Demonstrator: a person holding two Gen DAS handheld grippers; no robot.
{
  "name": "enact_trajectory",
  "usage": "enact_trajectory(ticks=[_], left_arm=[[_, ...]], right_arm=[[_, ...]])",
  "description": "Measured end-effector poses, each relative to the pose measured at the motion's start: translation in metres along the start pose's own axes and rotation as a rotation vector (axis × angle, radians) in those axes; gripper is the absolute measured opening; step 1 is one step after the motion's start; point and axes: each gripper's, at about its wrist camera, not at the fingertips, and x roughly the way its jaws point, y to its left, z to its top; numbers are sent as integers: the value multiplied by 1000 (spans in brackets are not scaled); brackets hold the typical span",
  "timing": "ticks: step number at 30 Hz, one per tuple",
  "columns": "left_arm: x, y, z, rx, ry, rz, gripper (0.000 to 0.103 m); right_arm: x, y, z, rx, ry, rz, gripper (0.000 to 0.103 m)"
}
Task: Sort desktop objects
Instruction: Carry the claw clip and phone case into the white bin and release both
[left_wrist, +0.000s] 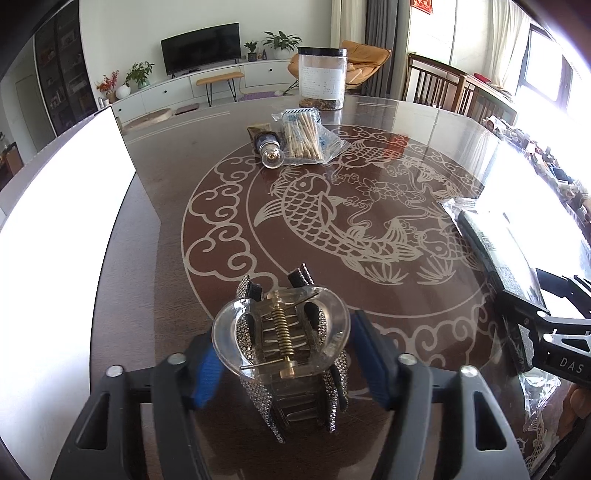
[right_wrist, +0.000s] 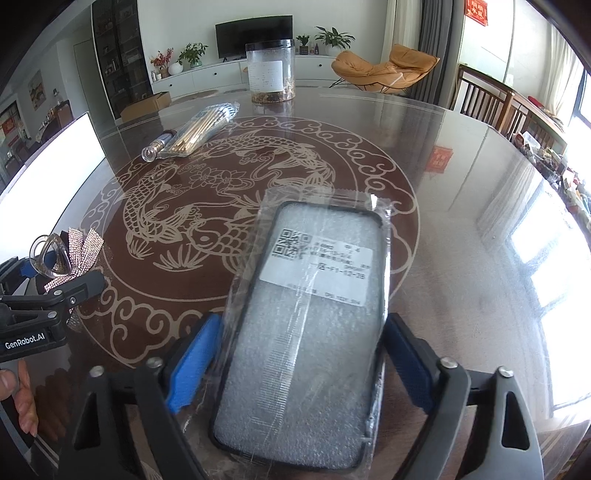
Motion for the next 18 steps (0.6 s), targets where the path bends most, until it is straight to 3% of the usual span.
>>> enact_trajectory(ticks=[4, 8, 13, 15, 18], left_arm=[[-11, 3, -2, -52, 9, -81, 55], [-46, 7, -4, -82, -46, -128, 55], [-112, 34, 3, -136, -144, -195, 55], [-145, 60, 4, -165, -195, -190, 55], [-185, 108, -2, -205, -248, -99, 55]], right_arm=[[-11, -15, 1, 89, 18, 70, 77], [-38, -23, 3, 176, -20, 160, 77], [-69, -1, 25, 196, -82, 252, 77], [-82, 20, 39, 178, -111, 305, 77], [-98, 72, 66, 113, -137, 407, 77]])
